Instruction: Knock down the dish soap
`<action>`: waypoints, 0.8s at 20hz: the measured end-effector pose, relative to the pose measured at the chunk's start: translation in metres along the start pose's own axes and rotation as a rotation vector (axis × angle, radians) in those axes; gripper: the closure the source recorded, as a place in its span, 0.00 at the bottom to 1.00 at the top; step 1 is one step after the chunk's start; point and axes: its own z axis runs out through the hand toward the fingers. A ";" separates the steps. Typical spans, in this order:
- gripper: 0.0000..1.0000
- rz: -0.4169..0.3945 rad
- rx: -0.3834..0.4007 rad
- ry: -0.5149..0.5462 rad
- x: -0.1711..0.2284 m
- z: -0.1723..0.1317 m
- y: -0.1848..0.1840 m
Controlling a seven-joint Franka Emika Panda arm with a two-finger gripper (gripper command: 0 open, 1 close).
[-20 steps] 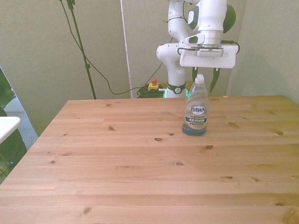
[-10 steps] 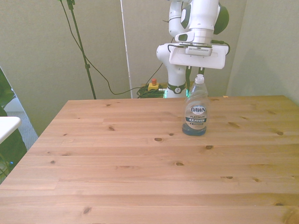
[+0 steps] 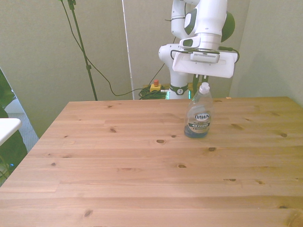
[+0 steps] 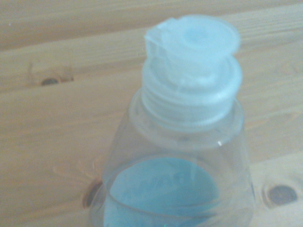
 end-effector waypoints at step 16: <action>1.00 0.116 0.064 0.091 0.086 0.062 -0.110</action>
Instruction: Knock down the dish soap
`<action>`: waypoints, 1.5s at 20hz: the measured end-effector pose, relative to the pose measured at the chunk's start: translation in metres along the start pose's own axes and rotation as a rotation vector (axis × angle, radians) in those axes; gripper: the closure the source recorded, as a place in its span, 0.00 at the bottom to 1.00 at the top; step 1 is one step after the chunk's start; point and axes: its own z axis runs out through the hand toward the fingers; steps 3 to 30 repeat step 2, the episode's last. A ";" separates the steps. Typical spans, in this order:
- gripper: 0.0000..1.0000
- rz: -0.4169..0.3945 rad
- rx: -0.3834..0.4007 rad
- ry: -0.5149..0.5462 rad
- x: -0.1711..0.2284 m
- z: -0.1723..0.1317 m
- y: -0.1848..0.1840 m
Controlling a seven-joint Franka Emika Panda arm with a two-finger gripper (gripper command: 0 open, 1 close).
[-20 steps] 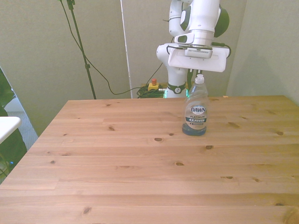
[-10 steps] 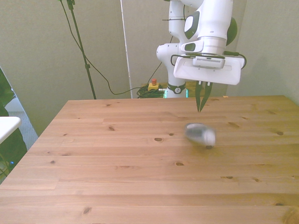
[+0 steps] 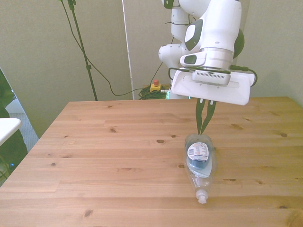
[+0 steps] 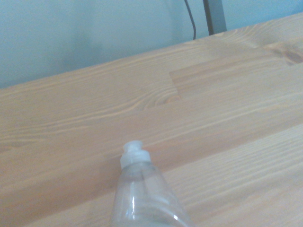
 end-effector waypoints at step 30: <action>1.00 0.012 0.004 0.007 0.006 0.007 -0.008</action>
